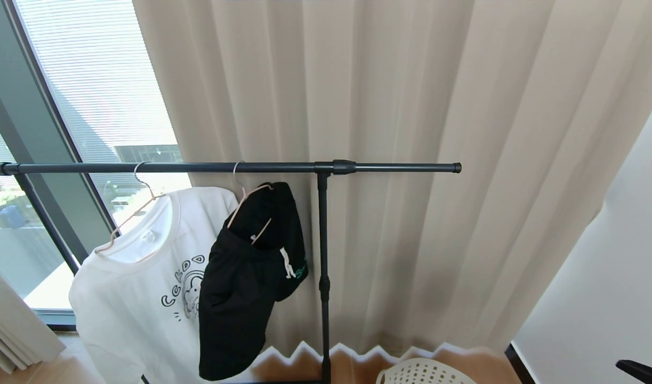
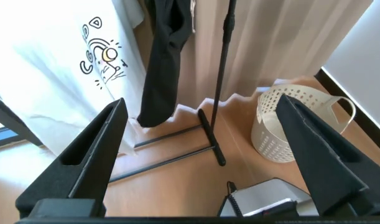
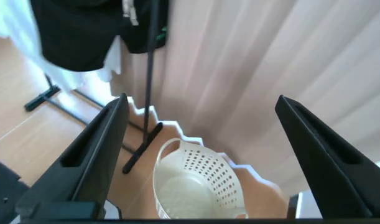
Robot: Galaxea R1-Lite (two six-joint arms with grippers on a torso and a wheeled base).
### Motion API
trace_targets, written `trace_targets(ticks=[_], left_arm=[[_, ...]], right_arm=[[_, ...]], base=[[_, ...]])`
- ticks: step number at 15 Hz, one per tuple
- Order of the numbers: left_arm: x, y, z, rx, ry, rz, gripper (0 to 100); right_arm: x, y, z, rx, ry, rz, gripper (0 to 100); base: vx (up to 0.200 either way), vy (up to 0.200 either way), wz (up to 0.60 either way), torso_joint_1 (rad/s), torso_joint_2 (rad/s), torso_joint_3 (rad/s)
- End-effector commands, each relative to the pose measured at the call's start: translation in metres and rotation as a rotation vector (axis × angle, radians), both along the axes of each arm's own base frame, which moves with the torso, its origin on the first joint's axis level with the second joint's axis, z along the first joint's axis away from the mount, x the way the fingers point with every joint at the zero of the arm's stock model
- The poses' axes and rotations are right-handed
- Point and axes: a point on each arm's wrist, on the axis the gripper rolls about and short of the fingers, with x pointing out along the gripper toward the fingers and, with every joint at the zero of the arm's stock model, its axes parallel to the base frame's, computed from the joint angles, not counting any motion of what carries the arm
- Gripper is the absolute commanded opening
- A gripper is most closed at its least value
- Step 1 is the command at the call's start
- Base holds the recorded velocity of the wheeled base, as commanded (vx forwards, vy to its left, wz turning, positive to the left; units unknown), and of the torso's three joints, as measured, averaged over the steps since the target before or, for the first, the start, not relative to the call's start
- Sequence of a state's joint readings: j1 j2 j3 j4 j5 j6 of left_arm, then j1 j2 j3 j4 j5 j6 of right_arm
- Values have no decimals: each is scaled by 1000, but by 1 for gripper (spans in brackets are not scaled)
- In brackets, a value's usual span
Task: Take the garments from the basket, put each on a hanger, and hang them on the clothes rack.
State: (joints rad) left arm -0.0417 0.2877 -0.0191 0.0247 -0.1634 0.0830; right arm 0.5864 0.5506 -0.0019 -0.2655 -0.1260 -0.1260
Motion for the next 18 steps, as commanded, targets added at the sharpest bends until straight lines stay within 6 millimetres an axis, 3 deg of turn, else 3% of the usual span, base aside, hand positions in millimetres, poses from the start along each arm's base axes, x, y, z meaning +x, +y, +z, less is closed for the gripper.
trace_targets(ticks=[1,3,7,12,18], left_arm=[[-3,0,-2,2,-32,81,100],[-7,-1,-2,4,-86,196,100],[-14,-3,-3,7,-185,224,100],[-14,-3,-3,-14,-185,217,100],[-16,-2,-3,-34,-192,45,100]], right_arm=[[-19,-14,-6,64,-92,-120,100],[-27,-18,-13,65,-114,-273,100],[-39,-17,-15,88,-225,-532,100],[-49,-14,-21,170,-281,-455,100],[-50,-14,-23,179,-284,-444,100]], base=[[0,0,0,0,0,0],[0,0,0,0,0,0],[0,0,0,0,0,0],[0,0,0,0,0,0],[0,0,0,0,0,0]])
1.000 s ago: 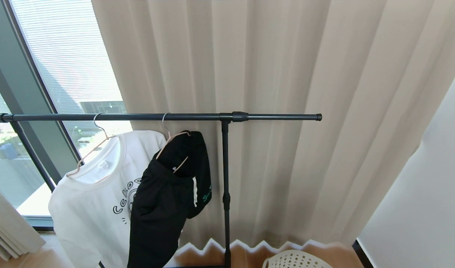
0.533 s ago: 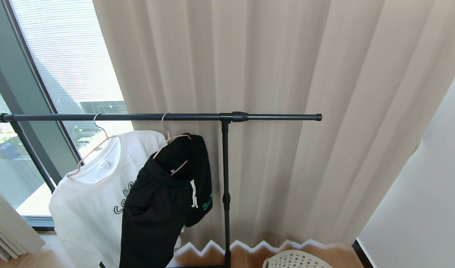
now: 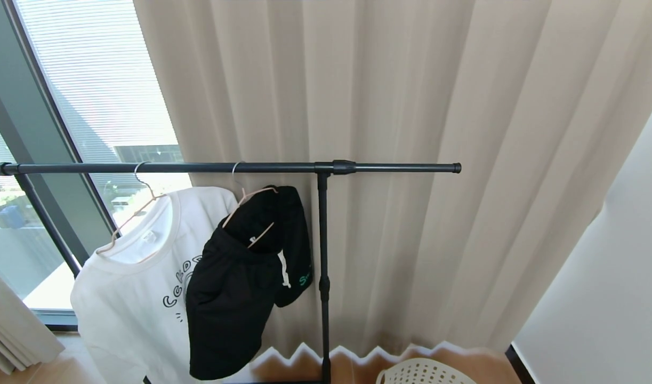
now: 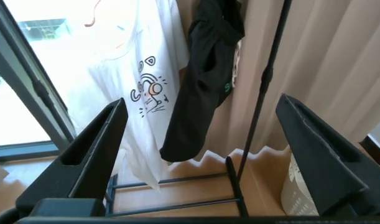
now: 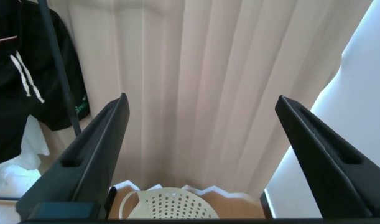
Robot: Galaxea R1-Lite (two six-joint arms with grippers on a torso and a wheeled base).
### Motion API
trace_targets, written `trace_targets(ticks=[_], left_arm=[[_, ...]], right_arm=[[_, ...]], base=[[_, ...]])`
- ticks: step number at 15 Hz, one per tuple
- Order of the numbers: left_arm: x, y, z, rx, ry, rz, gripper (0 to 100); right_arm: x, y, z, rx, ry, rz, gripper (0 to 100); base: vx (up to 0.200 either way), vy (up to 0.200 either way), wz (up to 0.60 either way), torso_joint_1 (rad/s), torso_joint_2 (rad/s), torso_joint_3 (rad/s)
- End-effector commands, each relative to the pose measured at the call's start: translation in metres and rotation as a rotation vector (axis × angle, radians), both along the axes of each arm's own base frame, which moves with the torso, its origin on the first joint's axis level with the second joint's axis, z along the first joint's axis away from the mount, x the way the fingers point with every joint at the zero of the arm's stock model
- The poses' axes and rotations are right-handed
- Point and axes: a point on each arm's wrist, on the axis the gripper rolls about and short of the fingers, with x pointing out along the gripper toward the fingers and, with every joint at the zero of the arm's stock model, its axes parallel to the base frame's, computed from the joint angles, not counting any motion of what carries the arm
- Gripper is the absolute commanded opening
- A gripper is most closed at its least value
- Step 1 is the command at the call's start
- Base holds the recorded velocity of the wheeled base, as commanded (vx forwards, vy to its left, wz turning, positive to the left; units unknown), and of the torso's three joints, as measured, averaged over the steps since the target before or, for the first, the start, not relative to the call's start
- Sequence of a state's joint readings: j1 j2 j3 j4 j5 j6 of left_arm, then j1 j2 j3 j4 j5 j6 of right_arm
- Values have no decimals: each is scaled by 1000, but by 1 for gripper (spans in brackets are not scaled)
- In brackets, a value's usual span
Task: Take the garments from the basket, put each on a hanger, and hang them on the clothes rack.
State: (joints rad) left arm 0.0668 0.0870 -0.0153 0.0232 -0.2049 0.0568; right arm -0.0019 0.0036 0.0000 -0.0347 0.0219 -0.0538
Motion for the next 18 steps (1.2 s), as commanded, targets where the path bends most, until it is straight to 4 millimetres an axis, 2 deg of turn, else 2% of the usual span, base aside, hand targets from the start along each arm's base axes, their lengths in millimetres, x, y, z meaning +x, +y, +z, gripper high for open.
trace_targets(ticks=[1,3,6,18], left_arm=[[-1,1,0,0,-9,-64,100],[-6,1,-1,0,-70,-52,100],[-6,4,-4,6,-83,60,100],[-6,4,-4,-36,-80,62,100]], right_arm=[[0,0,0,-1,-4,1,100],[0,0,0,-1,-4,0,100],[0,0,0,2,-4,2,100],[0,0,0,29,-3,21,100]], base=[[0,0,0,0,0,0],[0,0,0,0,0,0],[0,0,0,0,0,0],[0,0,0,0,0,0]])
